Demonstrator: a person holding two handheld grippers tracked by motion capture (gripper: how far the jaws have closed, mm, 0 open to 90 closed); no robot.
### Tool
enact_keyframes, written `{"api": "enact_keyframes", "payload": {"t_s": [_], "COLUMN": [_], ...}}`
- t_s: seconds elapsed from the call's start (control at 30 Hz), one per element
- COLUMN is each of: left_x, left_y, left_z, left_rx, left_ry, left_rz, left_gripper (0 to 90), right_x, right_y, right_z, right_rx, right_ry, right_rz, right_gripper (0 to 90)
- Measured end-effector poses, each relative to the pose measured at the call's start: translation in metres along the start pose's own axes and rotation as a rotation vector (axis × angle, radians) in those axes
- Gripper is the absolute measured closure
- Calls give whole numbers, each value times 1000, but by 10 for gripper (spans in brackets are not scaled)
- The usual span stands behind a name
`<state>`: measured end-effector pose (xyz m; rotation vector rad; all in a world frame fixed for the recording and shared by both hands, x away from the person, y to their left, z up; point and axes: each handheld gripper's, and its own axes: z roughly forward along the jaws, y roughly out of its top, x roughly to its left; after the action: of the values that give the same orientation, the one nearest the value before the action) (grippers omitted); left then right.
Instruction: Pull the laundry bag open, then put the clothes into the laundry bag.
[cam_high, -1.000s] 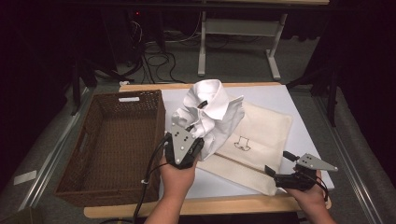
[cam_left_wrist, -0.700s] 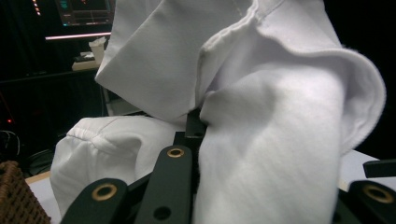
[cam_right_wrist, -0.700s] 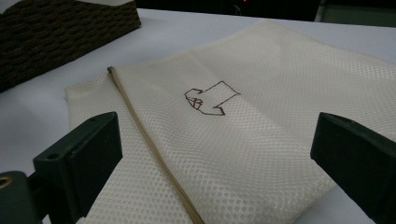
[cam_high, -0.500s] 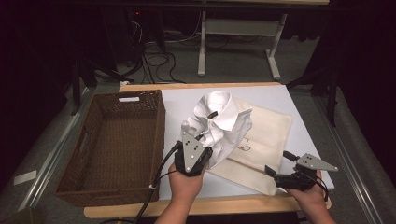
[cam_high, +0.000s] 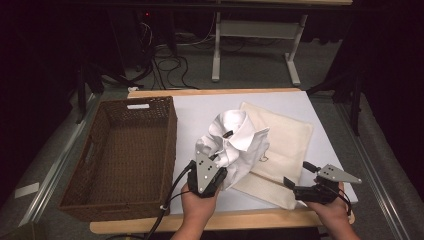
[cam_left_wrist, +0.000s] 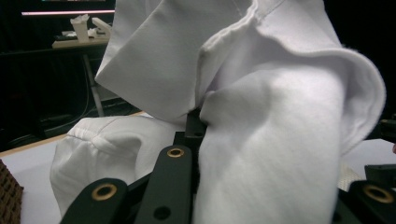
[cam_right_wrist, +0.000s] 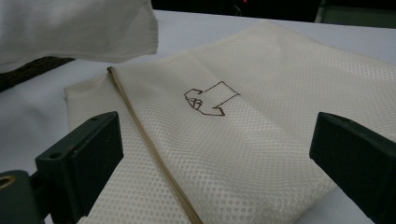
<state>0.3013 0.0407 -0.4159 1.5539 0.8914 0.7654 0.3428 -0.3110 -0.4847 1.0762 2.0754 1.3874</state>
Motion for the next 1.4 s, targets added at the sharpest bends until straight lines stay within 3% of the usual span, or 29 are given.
{"api": "enact_keyframes", "payload": {"t_s": [0.13,0.23,0.37,0.63,0.87,1.03,1.17,1.4], "left_x": [2,4,8,8,6,8,9,12], "left_y": [-3,-6,-9,-18,-37,-43,-45,-47], "left_z": [-4,-9,-14,-28,-37,-39,-41,-43], "left_rx": [3,-7,-6,28,44,53,51,52], "left_ry": [-10,-6,-5,-29,-47,-49,-42,-30], "left_rz": [-6,1,-27,1,18,-10,0,-12], "left_gripper": [781,781,781,780,779,779,778,778], "right_x": [-1,0,0,1,13,23,24,29], "right_y": [0,1,-1,-1,1,6,12,15], "right_z": [2,3,1,5,12,21,36,65], "right_rx": [-2,1,3,20,63,103,159,248], "right_ry": [-6,-6,-9,17,63,45,56,23], "right_rz": [19,5,1,-3,-59,-84,-78,-118], "right_gripper": [35,35,35,79,178,170,162,213]}}
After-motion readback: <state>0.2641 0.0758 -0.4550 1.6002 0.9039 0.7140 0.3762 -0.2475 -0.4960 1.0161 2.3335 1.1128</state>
